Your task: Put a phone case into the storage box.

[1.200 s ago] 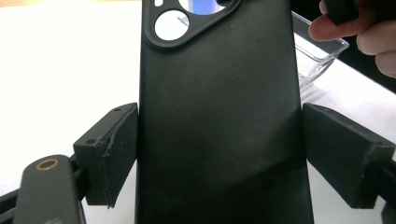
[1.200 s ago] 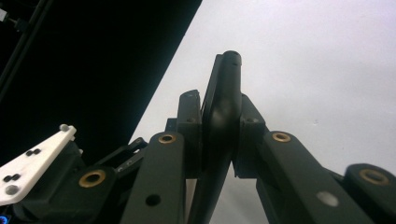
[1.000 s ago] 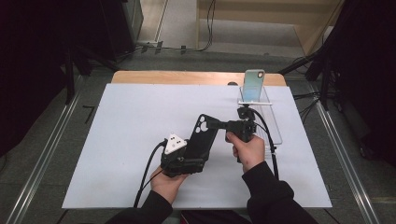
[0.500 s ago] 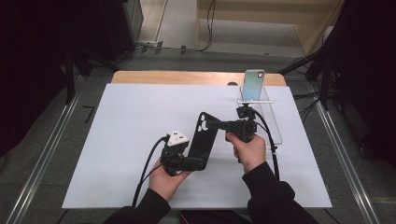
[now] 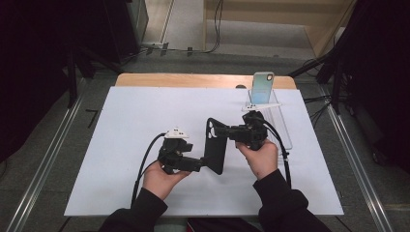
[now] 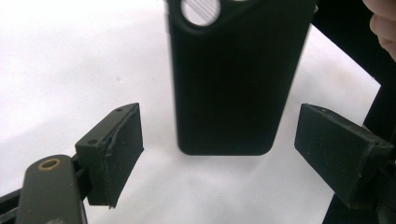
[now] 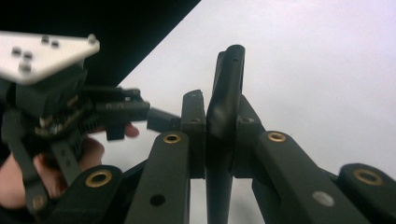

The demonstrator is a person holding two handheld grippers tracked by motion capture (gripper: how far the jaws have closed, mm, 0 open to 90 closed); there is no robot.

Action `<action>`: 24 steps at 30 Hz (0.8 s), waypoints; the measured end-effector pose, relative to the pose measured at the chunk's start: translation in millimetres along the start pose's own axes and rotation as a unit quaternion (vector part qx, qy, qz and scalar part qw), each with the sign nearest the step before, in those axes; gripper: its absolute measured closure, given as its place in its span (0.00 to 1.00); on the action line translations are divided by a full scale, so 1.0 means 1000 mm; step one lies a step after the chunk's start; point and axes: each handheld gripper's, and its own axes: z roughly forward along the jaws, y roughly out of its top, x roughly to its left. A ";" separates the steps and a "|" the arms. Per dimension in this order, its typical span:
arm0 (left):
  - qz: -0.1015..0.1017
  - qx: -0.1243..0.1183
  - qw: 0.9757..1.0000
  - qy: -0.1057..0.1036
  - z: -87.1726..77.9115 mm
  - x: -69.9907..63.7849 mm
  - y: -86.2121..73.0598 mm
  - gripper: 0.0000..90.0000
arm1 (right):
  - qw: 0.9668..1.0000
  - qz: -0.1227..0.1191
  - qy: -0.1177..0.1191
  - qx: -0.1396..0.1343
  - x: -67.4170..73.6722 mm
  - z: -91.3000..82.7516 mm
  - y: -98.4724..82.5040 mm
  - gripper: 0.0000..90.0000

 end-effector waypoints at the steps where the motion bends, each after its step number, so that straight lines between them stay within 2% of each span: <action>1: -0.002 -0.002 1.000 -0.001 -0.002 0.001 0.001 0.18 | 1.000 -0.004 0.001 0.001 0.000 -0.001 0.000 0.86; 4: 0.001 -0.005 1.000 -0.002 -0.009 0.004 0.005 0.19 | 1.000 -0.020 0.005 0.001 0.000 -0.002 -0.001 0.86; 6: 0.009 -0.005 1.000 -0.010 -0.014 0.006 0.008 0.27 | 0.999 -0.034 0.009 0.002 0.001 -0.003 -0.002 0.86; 11: 0.014 -0.007 1.000 -0.018 -0.021 0.010 0.013 0.30 | 0.998 -0.056 0.018 0.007 0.004 -0.004 -0.004 0.86; 14: 0.010 -0.002 0.999 -0.039 -0.023 0.015 0.017 0.34 | 0.998 -0.059 0.020 0.011 0.003 -0.006 -0.005 0.86; 18: 0.031 -0.002 0.998 -0.054 -0.025 0.016 0.021 0.34 | 0.996 -0.078 0.032 0.011 0.002 -0.008 -0.007 0.86; 20: 0.044 0.001 0.998 -0.054 -0.024 0.015 0.022 0.34 | 0.996 -0.085 0.040 0.012 0.002 -0.010 -0.007 0.86; 21: 0.048 0.005 0.998 -0.046 -0.024 0.015 0.023 0.34 | 0.995 -0.085 0.045 0.015 0.002 -0.011 -0.007 0.86; 24: 0.048 0.004 0.997 -0.055 -0.023 0.016 0.024 0.34 | 0.994 -0.087 0.055 0.022 -0.001 -0.012 -0.007 0.86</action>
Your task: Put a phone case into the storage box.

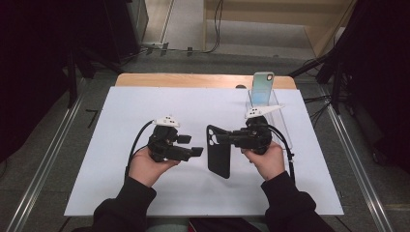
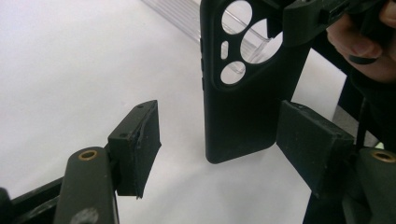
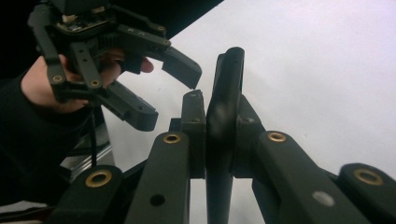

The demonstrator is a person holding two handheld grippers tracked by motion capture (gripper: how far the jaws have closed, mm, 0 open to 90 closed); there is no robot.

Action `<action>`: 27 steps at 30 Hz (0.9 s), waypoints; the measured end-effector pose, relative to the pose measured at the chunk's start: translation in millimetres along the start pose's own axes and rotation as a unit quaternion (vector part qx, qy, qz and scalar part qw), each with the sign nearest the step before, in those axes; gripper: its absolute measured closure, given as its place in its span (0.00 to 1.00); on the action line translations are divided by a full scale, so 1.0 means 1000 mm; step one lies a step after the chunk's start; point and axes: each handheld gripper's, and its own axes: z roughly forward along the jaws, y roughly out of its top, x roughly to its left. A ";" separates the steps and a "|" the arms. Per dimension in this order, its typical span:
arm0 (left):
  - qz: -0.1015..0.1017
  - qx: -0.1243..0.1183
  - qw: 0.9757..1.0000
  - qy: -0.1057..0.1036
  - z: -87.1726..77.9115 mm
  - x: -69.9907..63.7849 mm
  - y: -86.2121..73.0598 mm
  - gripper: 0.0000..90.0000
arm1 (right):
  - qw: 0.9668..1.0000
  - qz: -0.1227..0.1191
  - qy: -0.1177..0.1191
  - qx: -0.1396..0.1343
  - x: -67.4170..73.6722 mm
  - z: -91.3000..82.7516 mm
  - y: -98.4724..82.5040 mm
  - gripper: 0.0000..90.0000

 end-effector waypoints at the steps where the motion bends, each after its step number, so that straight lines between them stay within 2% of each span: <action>1: 0.002 -0.003 1.000 -0.005 0.000 0.000 0.000 0.34 | 1.000 -0.002 0.003 -0.001 0.000 -0.001 0.000 0.86; 4: 0.029 -0.003 1.000 -0.007 0.000 -0.002 0.003 0.34 | 1.000 -0.011 0.013 0.001 -0.001 -0.001 -0.002 0.86; 7: 0.038 0.003 0.999 -0.015 0.000 -0.002 0.004 0.35 | 0.999 -0.029 0.023 0.014 0.001 0.001 -0.002 0.86; 9: 0.045 -0.002 0.999 -0.017 0.000 -0.001 0.004 0.37 | 0.999 -0.034 0.026 0.021 0.002 0.002 -0.002 0.86; 12: 0.050 -0.008 0.998 -0.031 -0.001 0.000 0.004 0.37 | 0.998 -0.037 0.038 0.024 0.004 0.004 -0.002 0.86; 19: 0.055 -0.020 0.997 -0.044 -0.002 0.004 0.005 0.35 | 0.996 -0.051 0.061 0.030 0.008 0.008 -0.002 0.86; 22: 0.069 -0.024 0.996 -0.052 -0.001 0.005 0.004 0.35 | 0.995 -0.056 0.070 0.031 0.010 0.009 -0.002 0.86; 25: 0.068 -0.022 0.996 -0.062 0.000 0.005 0.004 0.37 | 0.994 -0.064 0.079 0.033 0.012 0.011 -0.002 0.86; 27: 0.059 -0.021 0.996 -0.071 0.001 0.005 0.004 0.40 | 0.993 -0.068 0.089 0.029 0.013 0.012 -0.002 0.86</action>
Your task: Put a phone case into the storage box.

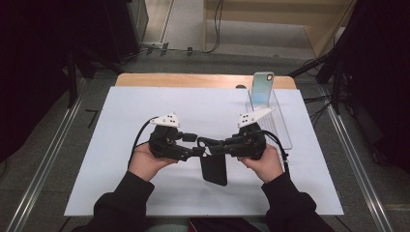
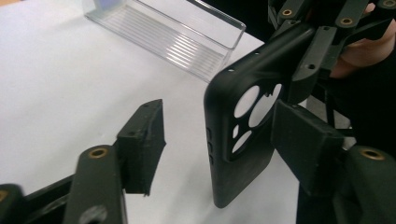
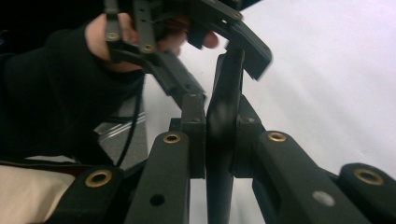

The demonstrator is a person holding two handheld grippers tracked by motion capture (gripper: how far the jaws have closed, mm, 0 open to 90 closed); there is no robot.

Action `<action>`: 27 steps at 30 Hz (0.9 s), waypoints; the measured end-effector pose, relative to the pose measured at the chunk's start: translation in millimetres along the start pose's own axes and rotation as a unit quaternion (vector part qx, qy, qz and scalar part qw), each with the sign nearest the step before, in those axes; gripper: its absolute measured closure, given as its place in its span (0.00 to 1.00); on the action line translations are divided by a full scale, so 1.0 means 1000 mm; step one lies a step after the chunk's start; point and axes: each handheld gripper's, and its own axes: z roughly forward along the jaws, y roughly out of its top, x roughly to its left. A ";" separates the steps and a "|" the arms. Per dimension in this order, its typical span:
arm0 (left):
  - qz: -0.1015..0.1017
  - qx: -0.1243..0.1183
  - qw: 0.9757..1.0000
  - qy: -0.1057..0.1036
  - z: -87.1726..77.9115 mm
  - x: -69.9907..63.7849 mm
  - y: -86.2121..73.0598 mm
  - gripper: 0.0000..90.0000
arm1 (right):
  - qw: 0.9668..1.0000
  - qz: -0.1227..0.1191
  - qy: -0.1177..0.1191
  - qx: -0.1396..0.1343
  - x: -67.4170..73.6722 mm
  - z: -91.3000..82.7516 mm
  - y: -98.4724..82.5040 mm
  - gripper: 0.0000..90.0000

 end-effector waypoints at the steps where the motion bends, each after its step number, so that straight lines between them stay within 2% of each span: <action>1: -0.009 0.000 1.000 -0.002 0.000 0.000 0.000 0.40 | 1.000 -0.003 0.001 -0.002 0.000 0.000 0.000 0.86; 4: -0.023 0.000 0.999 -0.022 0.000 0.003 0.000 0.49 | 1.000 -0.005 0.008 -0.005 0.001 -0.001 0.000 0.86; 7: -0.020 0.000 0.999 -0.040 0.000 0.003 -0.001 0.58 | 1.000 -0.009 0.016 -0.009 0.000 -0.001 0.000 0.86; 10: -0.009 -0.002 0.998 -0.054 0.000 0.003 -0.001 0.70 | 1.000 -0.006 0.020 -0.008 -0.001 -0.001 -0.001 0.86; 13: 0.001 0.005 0.998 -0.056 0.001 0.003 -0.002 0.75 | 1.000 -0.005 0.024 -0.007 -0.002 -0.001 -0.001 0.86; 17: 0.005 0.004 0.997 -0.072 0.000 0.002 -0.001 0.80 | 1.000 -0.002 0.020 -0.013 -0.005 -0.004 -0.002 0.85; 21: 0.016 0.010 0.997 -0.069 -0.001 0.000 0.001 0.84 | 1.000 0.004 0.023 -0.014 -0.007 -0.006 -0.002 0.83; 25: 0.013 0.009 0.997 -0.075 -0.002 -0.001 0.002 0.85 | 1.000 0.004 0.019 -0.021 -0.007 -0.007 -0.002 0.78; 27: 0.009 0.010 0.997 -0.076 -0.003 -0.001 0.002 0.86 | 1.000 0.001 0.010 -0.030 -0.007 -0.007 -0.002 0.71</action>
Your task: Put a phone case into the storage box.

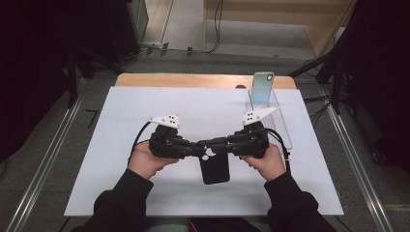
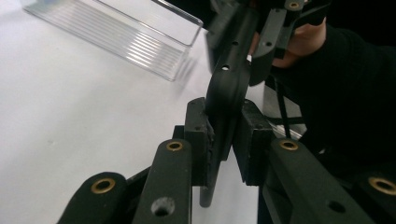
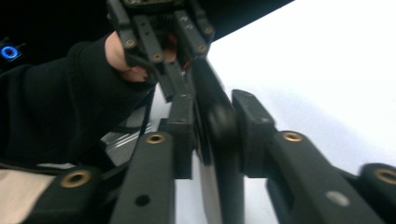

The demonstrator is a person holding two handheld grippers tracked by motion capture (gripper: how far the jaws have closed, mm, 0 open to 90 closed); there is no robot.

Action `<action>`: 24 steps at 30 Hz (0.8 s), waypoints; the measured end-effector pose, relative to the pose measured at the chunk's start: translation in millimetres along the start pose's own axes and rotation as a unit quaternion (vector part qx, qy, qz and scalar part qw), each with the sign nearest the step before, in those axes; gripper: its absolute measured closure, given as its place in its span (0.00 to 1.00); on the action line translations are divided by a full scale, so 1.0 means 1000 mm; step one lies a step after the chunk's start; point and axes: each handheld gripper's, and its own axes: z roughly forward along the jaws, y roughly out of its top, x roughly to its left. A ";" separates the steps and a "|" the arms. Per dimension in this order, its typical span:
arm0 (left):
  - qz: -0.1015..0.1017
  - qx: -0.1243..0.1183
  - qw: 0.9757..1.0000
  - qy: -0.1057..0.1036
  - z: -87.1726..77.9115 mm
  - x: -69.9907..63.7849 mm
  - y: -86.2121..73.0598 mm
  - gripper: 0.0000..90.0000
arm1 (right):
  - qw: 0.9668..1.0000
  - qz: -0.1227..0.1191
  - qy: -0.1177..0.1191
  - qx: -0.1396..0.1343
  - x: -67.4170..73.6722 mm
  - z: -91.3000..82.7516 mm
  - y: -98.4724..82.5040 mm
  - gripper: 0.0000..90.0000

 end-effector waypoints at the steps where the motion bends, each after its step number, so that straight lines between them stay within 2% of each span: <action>1: -0.005 0.002 1.000 -0.002 0.000 0.000 0.000 0.86 | 1.000 0.000 -0.005 -0.004 0.000 0.000 0.000 0.65; 3: -0.008 0.000 1.000 0.004 -0.003 0.001 0.000 0.86 | 1.000 0.000 -0.007 -0.009 -0.001 -0.001 0.000 0.58; 5: -0.015 0.003 1.000 0.014 -0.004 0.001 0.001 0.86 | 1.000 -0.008 -0.021 -0.020 0.000 -0.001 0.000 0.49; 9: -0.033 0.003 0.999 0.040 -0.008 0.000 0.003 0.86 | 0.997 -0.024 -0.062 -0.034 0.003 -0.001 0.001 0.34; 11: -0.043 0.002 0.998 0.052 -0.010 0.000 0.004 0.86 | 0.996 -0.024 -0.077 -0.035 0.004 -0.001 0.001 0.29; 13: -0.051 0.004 0.997 0.064 -0.011 0.000 0.004 0.86 | 0.995 -0.018 -0.088 -0.038 0.004 0.000 0.001 0.28; 16: -0.062 0.005 0.995 0.084 -0.013 0.001 0.004 0.86 | 0.995 -0.006 -0.092 -0.030 0.002 0.001 0.000 0.27; 18: -0.072 -0.002 0.993 0.090 -0.015 0.001 0.005 0.86 | 0.995 -0.002 -0.095 -0.026 0.001 0.002 -0.001 0.25; 20: -0.083 -0.007 0.991 0.105 -0.017 0.001 0.005 0.86 | 0.994 -0.004 -0.104 -0.025 0.001 0.004 -0.002 0.16; 22: -0.089 -0.009 0.989 0.119 -0.018 0.002 0.005 0.86 | 0.992 -0.006 -0.119 -0.030 -0.001 0.006 -0.004 0.00; 23: -0.094 -0.010 0.988 0.125 -0.018 0.002 0.005 0.86 | 0.990 -0.008 -0.137 -0.031 0.000 0.008 -0.004 0.00; 24: -0.099 -0.011 0.986 0.134 -0.019 0.002 0.005 0.86 | 0.989 -0.009 -0.142 -0.035 -0.001 0.008 -0.006 0.00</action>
